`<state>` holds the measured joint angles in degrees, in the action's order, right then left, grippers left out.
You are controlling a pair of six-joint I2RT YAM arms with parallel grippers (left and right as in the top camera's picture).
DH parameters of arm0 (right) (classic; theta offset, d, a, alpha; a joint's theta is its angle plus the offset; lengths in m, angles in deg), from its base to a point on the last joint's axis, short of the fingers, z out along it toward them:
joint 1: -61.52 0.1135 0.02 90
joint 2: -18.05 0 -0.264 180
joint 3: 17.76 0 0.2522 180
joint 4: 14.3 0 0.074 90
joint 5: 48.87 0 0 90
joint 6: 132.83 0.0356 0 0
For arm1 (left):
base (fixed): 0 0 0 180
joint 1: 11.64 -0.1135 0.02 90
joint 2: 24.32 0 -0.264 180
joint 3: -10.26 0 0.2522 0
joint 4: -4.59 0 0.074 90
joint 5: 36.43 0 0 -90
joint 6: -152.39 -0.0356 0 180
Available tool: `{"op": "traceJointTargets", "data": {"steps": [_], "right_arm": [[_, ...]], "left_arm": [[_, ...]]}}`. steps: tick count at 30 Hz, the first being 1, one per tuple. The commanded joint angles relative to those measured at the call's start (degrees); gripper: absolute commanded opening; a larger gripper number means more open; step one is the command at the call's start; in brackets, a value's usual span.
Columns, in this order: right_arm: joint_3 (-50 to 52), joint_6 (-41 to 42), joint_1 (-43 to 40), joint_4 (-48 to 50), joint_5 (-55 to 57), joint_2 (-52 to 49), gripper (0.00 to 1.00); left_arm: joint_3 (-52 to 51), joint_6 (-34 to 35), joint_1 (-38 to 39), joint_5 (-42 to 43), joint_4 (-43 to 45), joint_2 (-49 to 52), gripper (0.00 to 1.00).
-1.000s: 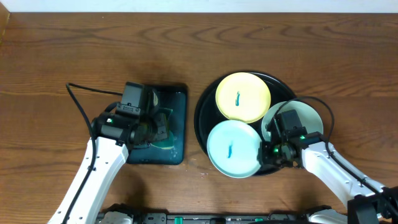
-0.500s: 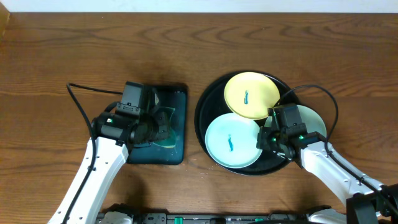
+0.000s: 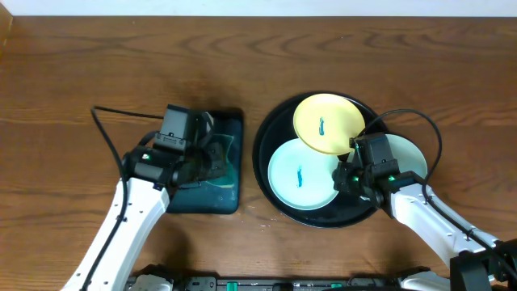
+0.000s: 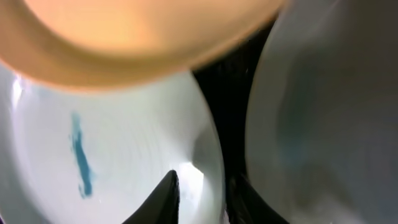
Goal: Clean dirty plates on tray and stack at the side
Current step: 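Scrub the lower pale blue plate with the sponge in the left gripper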
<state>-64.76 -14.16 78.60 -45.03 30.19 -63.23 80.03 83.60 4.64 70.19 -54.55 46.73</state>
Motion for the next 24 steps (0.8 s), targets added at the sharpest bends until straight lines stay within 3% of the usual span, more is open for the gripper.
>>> {"op": "traceJointTargets", "data": {"steps": [1,6,13,16,24], "right_arm": [[0.15,-3.19,0.28,-2.49,-1.09,-0.50,0.26],[0.17,-4.57,0.26,-1.40,5.99,-0.55,0.30],[0.17,-4.48,0.26,4.94,3.02,-5.16,0.18],[0.17,-4.26,0.28,8.24,0.98,-7.96,0.01],[0.17,-2.97,0.22,8.00,1.03,-8.31,0.01]], "left_arm": [[0.50,0.76,3.34,1.16,1.86,2.08,0.08],[0.48,4.11,8.83,1.16,6.51,6.23,0.08],[0.48,7.67,15.28,1.16,14.99,11.87,0.07],[0.48,9.33,16.96,1.16,18.64,14.03,0.08],[0.48,17.20,22.69,1.16,29.46,23.67,0.08]]}}
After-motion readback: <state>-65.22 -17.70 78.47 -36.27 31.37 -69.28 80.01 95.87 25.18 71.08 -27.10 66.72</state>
